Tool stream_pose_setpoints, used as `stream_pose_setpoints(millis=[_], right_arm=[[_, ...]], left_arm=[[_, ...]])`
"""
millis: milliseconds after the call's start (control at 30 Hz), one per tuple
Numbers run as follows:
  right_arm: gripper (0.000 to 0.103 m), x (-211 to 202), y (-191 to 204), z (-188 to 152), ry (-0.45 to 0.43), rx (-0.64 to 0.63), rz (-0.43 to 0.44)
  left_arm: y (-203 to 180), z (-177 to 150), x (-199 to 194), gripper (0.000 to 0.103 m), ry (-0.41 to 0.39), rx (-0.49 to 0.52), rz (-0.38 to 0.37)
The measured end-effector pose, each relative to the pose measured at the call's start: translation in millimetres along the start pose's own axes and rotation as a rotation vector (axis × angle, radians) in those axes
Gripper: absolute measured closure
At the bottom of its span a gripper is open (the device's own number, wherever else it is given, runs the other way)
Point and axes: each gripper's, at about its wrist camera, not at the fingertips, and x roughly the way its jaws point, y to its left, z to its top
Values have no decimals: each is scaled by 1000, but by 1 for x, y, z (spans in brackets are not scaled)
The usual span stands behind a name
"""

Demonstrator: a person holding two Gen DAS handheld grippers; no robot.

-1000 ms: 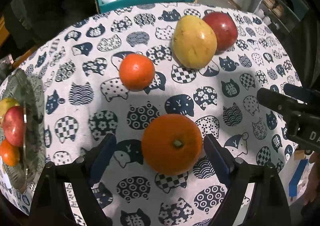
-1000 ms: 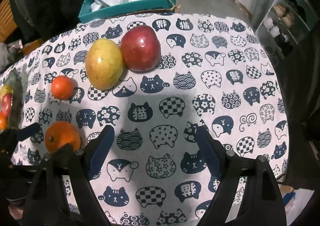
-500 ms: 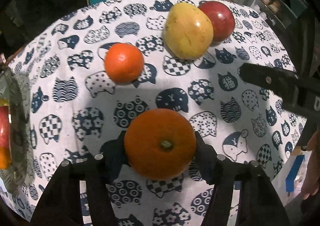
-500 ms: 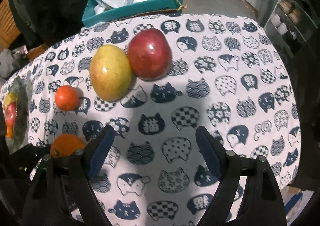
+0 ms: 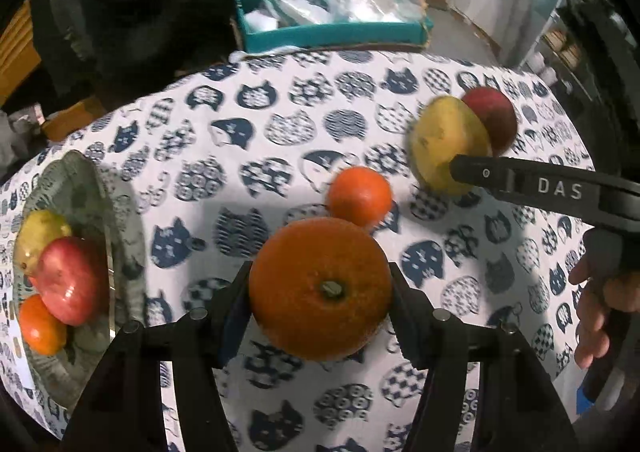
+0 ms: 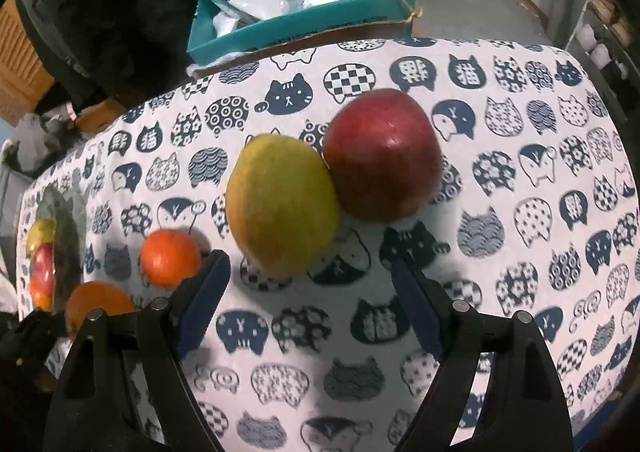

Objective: Organize fruits
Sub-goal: 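Grasp a large orange with the left tool while the right tool grasps a yellow pear, then lift the large orange with the left tool while the right tool lifts the pear toward the bowl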

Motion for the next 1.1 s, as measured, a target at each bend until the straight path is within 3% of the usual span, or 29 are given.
stream_pose_setpoints(millis=[467,567,1100], right_arm=[[19,34,24,25,44,-18,-15],[34,40,24,27,48,-22,-36],[36,22,27,6,-11,-68,-49]], left_arm=[[16,5,5,39,2,-18,15],[19,6,5,39,2,-24,14],[31,12,-16,39,-56,-58,22]])
